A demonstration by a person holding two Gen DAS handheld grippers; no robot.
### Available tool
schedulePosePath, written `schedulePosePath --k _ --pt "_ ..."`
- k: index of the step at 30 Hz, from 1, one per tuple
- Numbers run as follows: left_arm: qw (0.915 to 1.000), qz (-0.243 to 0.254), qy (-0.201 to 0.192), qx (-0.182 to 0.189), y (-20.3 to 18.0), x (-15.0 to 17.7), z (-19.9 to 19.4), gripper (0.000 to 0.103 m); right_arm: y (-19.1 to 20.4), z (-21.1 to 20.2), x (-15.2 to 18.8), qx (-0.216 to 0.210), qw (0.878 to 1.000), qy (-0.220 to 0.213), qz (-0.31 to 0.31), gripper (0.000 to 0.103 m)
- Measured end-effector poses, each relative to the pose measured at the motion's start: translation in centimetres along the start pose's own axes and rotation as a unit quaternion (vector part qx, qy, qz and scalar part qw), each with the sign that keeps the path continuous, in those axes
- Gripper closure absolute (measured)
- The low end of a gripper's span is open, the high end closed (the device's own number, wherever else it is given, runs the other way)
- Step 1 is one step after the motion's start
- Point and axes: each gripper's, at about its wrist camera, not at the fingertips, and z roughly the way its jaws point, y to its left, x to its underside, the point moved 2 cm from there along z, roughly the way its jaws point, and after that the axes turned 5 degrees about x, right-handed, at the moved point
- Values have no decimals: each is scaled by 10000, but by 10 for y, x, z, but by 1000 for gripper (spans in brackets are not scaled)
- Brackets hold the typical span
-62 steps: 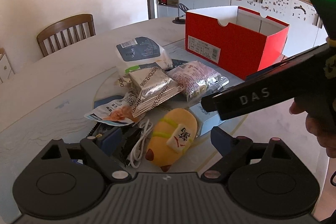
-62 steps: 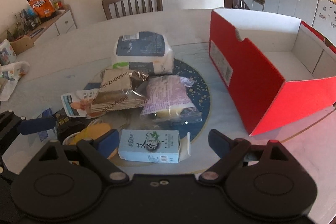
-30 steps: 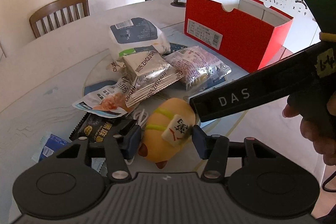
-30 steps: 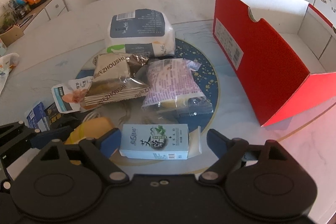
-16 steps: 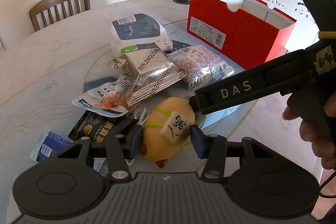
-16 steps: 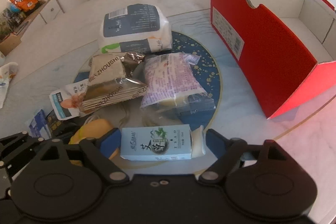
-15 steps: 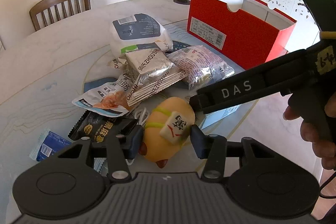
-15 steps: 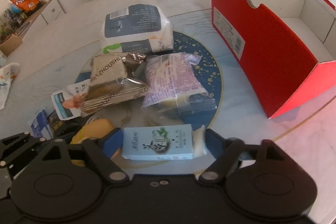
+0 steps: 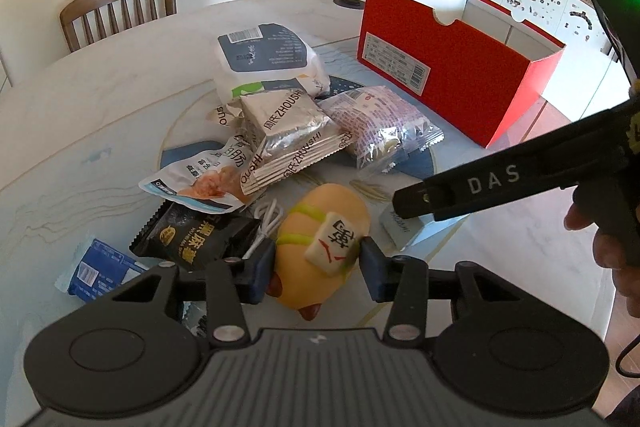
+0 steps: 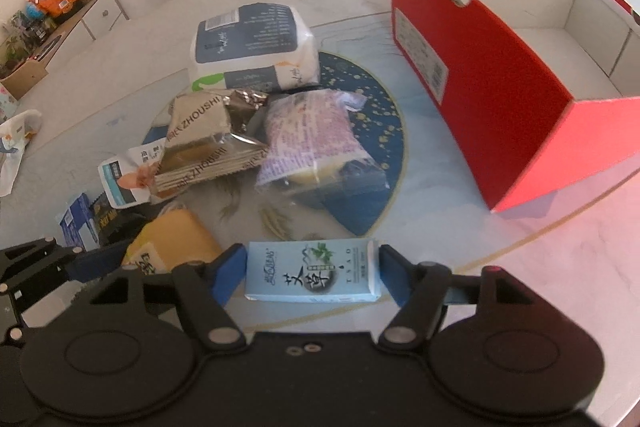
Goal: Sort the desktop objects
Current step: 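Close the right gripper on the carton while the left gripper grasps the yellow toy, then carry the carton and yellow toy into the red shoebox with both grippers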
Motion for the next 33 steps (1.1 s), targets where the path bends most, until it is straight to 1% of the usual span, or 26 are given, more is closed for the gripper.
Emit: schedulePosePath --k 8,21,28,33 --pt "10000 -15 -7 55 -5 0 -5 60 -9 -7 6 54 10000 5 19 33" --pt "10000 -38 -29 80 -15 -7 -19 60 -14 -30 8 -110 9999 -101 -33 33" --pt "9998 -47 -68 156 -24 -21 -35 60 -20 -53 1 -277 9994 -213 -48 33" --pt "9996 -119 -131 230 -27 -35 -46 60 -27 -72 -10 -373 9987 -331 -65 33"
